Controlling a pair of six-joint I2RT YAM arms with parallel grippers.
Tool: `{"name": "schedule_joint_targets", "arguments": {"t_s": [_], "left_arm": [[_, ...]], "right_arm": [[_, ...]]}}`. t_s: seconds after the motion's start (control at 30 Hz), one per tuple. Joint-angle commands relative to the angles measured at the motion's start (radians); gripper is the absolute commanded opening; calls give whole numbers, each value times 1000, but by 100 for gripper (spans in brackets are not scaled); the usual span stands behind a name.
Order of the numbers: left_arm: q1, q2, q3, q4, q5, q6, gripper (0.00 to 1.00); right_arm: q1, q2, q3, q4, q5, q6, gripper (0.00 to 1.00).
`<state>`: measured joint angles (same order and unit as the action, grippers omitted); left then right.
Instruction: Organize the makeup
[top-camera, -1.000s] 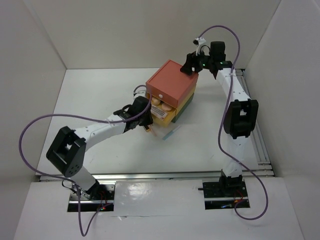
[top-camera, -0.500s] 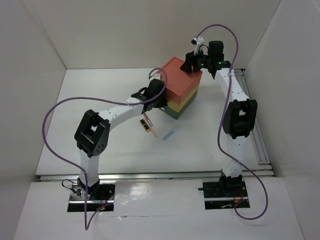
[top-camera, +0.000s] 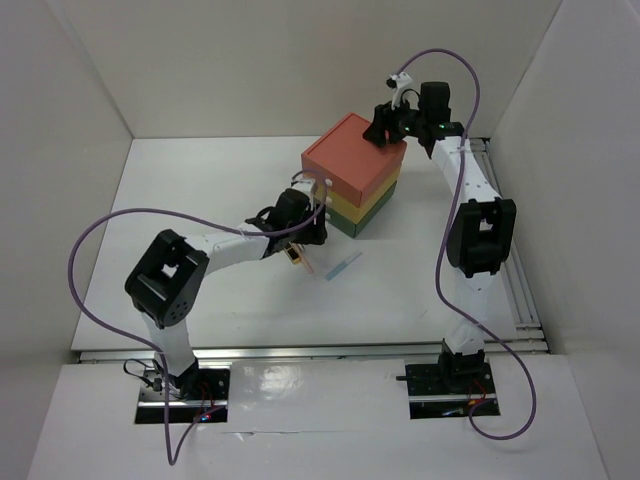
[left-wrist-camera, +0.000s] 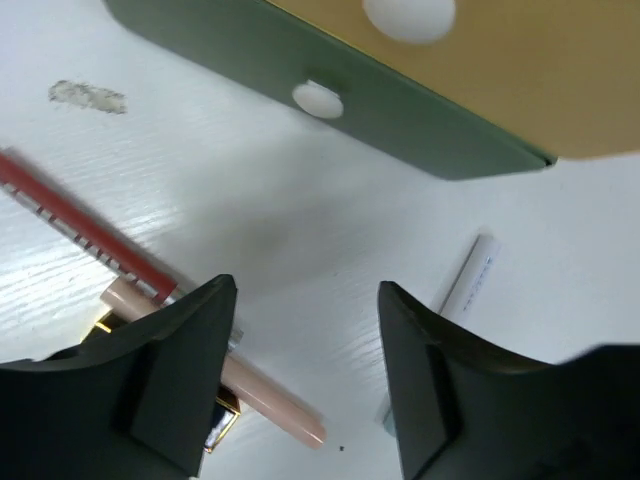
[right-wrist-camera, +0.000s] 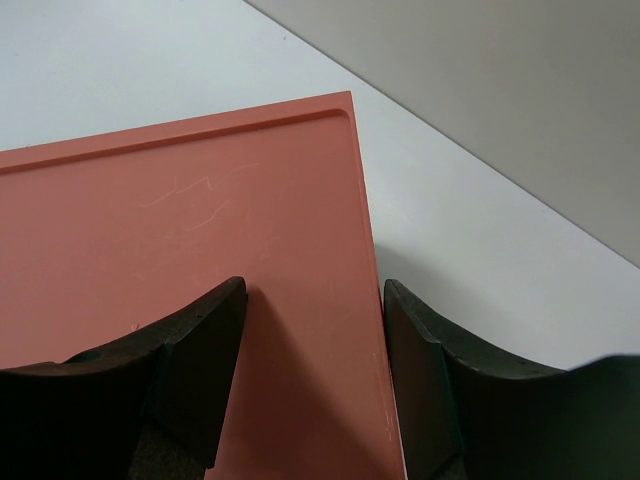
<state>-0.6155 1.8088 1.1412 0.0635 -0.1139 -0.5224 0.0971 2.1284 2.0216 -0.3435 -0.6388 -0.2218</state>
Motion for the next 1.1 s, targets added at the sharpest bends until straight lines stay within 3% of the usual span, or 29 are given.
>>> {"name": "schedule_joint_targets", "arguments": {"t_s": [0.0,0.2,0.37,0.63,1.07], "left_arm": [[14,3,-29,232,109,113,70],[56,141,58,304,170,113,63],[75,184,104,286,148,93,63],[94,214,89,375,238,65,57],[114,244,42,522,238,-65,51]], "right_arm": [[-2,7,-31,-118,-2,-4,63],[-11,7,-53,-118,-12,-4,63],[-11,7,-54,-118,-21,-4,63],[-11,-2,-73,-107,-21,-4,63],[-11,-21,-83,-107,-10,6,63]]}}
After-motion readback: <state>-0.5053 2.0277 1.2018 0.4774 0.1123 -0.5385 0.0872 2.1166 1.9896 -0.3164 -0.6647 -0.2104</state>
